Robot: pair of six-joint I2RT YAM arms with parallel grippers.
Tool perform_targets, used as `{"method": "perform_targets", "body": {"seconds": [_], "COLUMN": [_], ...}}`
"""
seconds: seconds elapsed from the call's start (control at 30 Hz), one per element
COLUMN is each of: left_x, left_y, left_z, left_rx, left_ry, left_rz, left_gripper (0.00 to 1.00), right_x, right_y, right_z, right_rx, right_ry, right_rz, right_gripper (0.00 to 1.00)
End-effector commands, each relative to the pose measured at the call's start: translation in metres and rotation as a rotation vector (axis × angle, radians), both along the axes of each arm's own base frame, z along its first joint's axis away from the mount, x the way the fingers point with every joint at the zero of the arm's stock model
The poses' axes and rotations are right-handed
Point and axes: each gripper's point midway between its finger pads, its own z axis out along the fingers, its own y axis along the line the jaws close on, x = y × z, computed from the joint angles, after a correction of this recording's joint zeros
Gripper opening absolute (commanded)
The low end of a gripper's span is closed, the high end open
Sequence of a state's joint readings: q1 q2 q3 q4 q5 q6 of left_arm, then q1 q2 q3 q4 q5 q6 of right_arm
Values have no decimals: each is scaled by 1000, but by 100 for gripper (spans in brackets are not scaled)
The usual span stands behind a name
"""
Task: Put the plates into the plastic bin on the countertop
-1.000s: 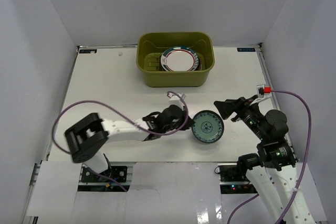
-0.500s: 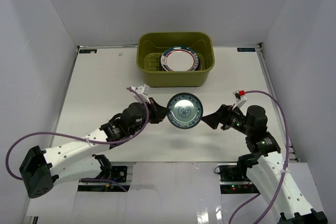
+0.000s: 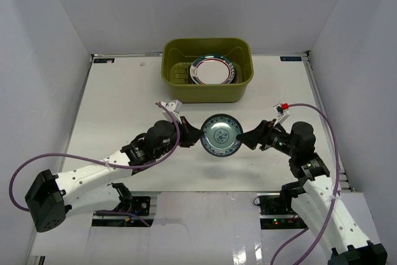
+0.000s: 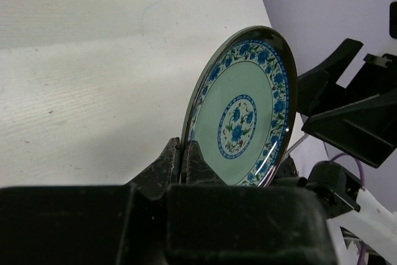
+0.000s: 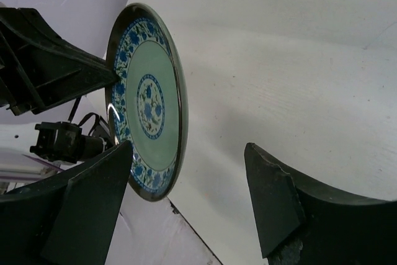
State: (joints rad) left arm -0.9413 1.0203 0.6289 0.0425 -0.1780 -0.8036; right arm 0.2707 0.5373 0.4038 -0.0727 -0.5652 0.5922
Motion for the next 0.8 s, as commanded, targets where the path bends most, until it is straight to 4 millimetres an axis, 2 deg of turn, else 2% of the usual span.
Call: {"method": "perform_targets", "body": {"seconds": [0.0, 0.03, 0.13, 0.17, 0.23, 0.3, 0.43, 0.5, 0.53, 0.6, 0.7, 0.73, 0.77], "left_x": [-6, -6, -8, -9, -9, -9, -11, -11, -11, -9, -4, -3, 0], "left_y": [-18, -19, -18, -18, -16, -13, -11, -12, -14, -14, -7, -3, 3], "left_z": [28, 28, 30, 32, 35, 39, 45, 48, 50, 49, 53, 58, 62], "left_rx": [-82, -82, -82, -80, -77, -77, -82, -78, -77, -63, -19, -1, 21], "left_ry": [-34, -34, -42, -50, -54, -67, -86, -97, -101, -106, -132, -157, -173], "left_rz": [-87, -92, -103, -107, -104, -97, -102, -114, -118, -117, -95, -88, -63], "left_gripper": [0, 0, 0, 0, 0, 0, 0, 0, 0, 0, 16, 35, 46], "right_x": [5, 8, 9, 9, 13, 15, 14, 14, 14, 16, 22, 27, 34], "right_y": [5, 3, 5, 6, 6, 7, 15, 18, 19, 19, 21, 19, 20], "right_z": [23, 23, 20, 18, 15, 13, 10, 8, 10, 12, 23, 28, 34], "right_rx": [45, 40, 43, 47, 51, 52, 70, 78, 86, 87, 101, 101, 100], "right_ry": [-76, -78, -61, -55, -38, -32, -2, 15, 11, 11, -15, -31, -40], "right_rz": [11, -7, 4, 9, -4, -5, 52, 68, 78, 74, 68, 48, 35], "right_gripper": [78, 74, 50, 39, 32, 31, 45, 42, 29, 8, 8, 8, 8]}}
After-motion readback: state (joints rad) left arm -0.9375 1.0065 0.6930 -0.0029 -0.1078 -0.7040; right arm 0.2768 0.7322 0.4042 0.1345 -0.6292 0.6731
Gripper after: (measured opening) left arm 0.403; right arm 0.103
